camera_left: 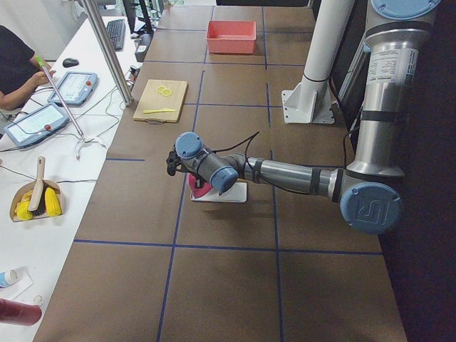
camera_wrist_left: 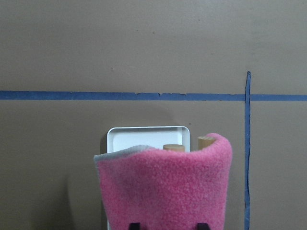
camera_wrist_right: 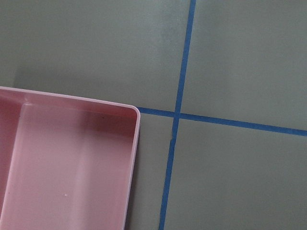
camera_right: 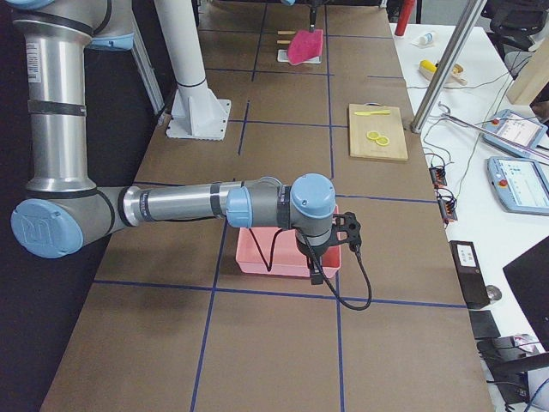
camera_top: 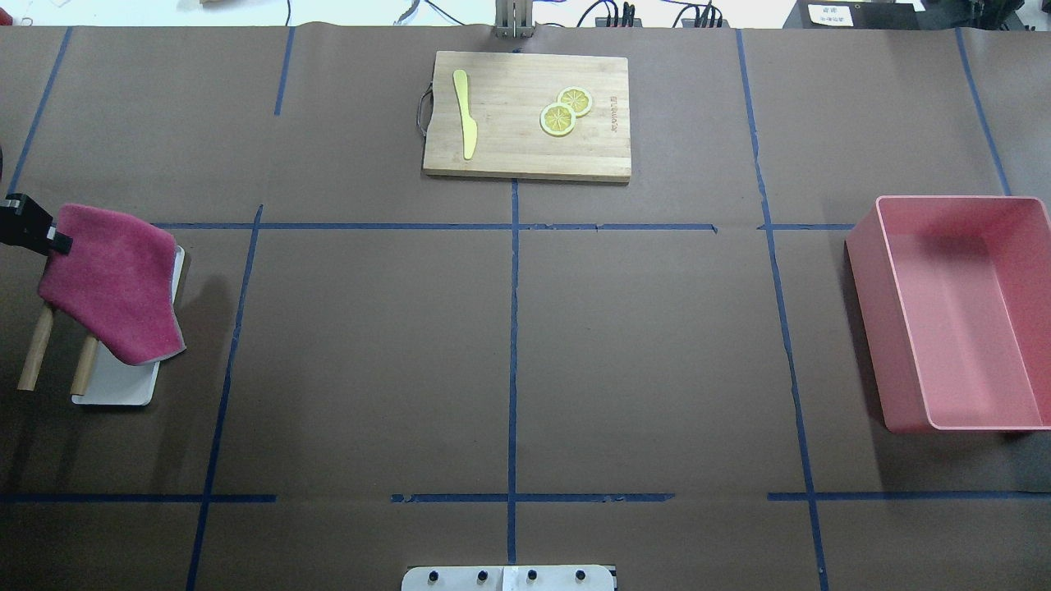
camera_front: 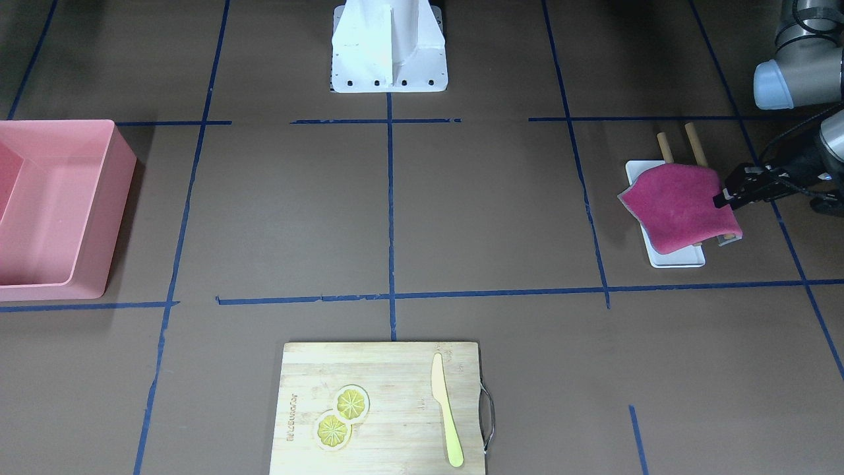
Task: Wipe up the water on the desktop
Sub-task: 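Grasp the pink towel on the white tray with the left gripper, then lift the pink towel with the left gripper while the right arm approaches, then grasp the hanging towel with the right gripper below the left gripper, then open the left gripper and withdraw it while the right gripper lowers the towel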
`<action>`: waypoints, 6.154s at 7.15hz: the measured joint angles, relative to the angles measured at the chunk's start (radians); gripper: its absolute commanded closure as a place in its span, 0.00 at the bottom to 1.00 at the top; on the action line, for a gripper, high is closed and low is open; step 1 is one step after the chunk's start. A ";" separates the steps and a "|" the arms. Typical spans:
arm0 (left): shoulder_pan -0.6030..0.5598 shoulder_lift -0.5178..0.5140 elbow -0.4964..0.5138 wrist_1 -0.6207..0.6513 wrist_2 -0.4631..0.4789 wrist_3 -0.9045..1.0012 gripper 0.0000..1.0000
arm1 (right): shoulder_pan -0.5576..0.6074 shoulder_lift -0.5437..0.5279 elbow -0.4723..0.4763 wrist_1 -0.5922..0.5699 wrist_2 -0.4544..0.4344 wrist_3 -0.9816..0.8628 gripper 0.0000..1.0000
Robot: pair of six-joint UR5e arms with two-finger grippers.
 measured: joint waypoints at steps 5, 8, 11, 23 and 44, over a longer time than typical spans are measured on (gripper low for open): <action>-0.032 0.011 -0.013 0.011 -0.063 0.001 0.98 | 0.000 0.003 0.012 -0.001 0.001 0.002 0.00; -0.124 -0.012 -0.033 0.054 -0.161 -0.011 0.98 | 0.000 0.002 0.013 -0.002 0.055 0.026 0.00; -0.173 -0.180 -0.135 0.307 -0.195 -0.125 0.98 | -0.046 0.064 0.038 0.001 0.099 0.048 0.02; 0.173 -0.567 -0.122 0.312 0.079 -1.110 0.98 | -1.019 0.551 0.155 0.566 -0.693 0.958 0.00; 0.391 -0.725 -0.059 0.204 0.145 -1.548 0.00 | -1.266 0.596 0.160 0.568 -0.960 0.859 1.00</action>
